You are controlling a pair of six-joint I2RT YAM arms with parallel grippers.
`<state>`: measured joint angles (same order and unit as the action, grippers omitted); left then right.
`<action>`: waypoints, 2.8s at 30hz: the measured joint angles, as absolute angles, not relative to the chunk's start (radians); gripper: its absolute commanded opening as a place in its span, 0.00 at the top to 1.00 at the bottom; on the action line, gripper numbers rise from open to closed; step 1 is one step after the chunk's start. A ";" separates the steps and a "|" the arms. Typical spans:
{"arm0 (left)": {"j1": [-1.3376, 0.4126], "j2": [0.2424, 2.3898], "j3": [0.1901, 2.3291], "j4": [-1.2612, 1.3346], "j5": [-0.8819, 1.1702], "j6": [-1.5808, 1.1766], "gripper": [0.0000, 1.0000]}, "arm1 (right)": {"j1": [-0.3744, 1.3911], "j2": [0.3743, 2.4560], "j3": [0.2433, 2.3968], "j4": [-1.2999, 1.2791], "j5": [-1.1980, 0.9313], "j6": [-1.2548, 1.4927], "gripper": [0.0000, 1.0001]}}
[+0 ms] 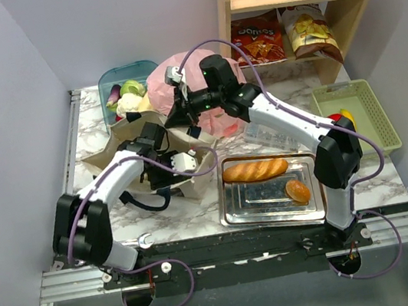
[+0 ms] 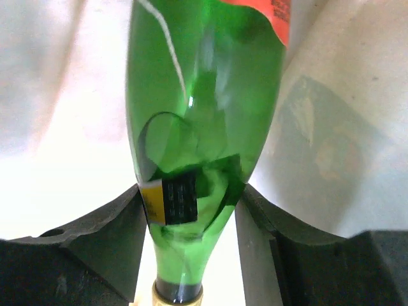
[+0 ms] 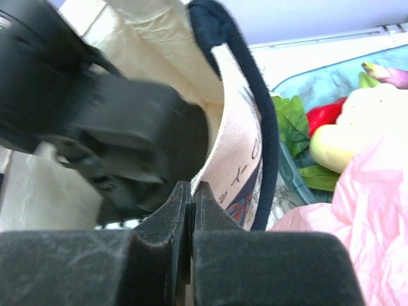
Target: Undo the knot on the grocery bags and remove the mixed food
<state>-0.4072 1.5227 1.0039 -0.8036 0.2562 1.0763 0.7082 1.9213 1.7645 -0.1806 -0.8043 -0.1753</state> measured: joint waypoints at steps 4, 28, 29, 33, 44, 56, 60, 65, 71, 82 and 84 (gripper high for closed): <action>-0.402 1.370 1.003 -0.812 0.245 1.071 1.00 | 0.714 1.916 1.750 -0.178 -0.800 -0.185 0.99; -0.272 0.957 0.930 -0.664 0.192 1.438 1.00 | 0.716 1.911 1.715 -0.200 -0.802 -0.170 0.26; -0.267 0.952 0.930 -0.655 0.202 1.454 1.00 | 0.716 1.911 1.715 -0.203 -0.802 -0.164 0.23; -0.247 0.928 0.930 -0.617 0.252 1.525 1.00 | 0.713 1.911 1.721 -0.213 -0.802 -0.146 0.17; -0.202 0.907 0.936 -0.591 0.334 1.731 1.00 | 0.720 1.917 1.931 -0.375 -0.833 -0.228 0.00; -0.197 0.883 0.978 -0.602 0.421 1.871 1.00 | 0.833 2.042 2.204 -0.670 -0.743 -0.537 0.00; -0.197 0.883 1.008 -0.627 0.440 1.897 1.00 | 0.863 2.073 2.202 -0.722 -0.685 -0.589 0.00; -0.197 0.871 1.026 -0.645 0.454 1.933 1.00 | 0.890 2.077 2.202 -0.722 -0.617 -0.594 0.15; -0.197 0.865 1.039 -0.680 0.457 1.975 0.99 | 0.897 2.083 2.203 -0.718 -0.579 -0.583 0.73; -0.194 0.845 1.042 -0.508 0.392 1.748 0.02 | 0.895 2.013 2.017 -0.560 -0.561 -0.440 0.99; -0.189 0.834 1.043 -0.443 0.364 1.616 0.01 | 0.885 2.011 2.000 -0.534 -0.562 -0.395 0.99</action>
<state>-0.1886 0.8341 1.0428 -0.4431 0.3641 1.6161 0.8852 2.0113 1.9999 -0.5343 -0.5621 -0.3954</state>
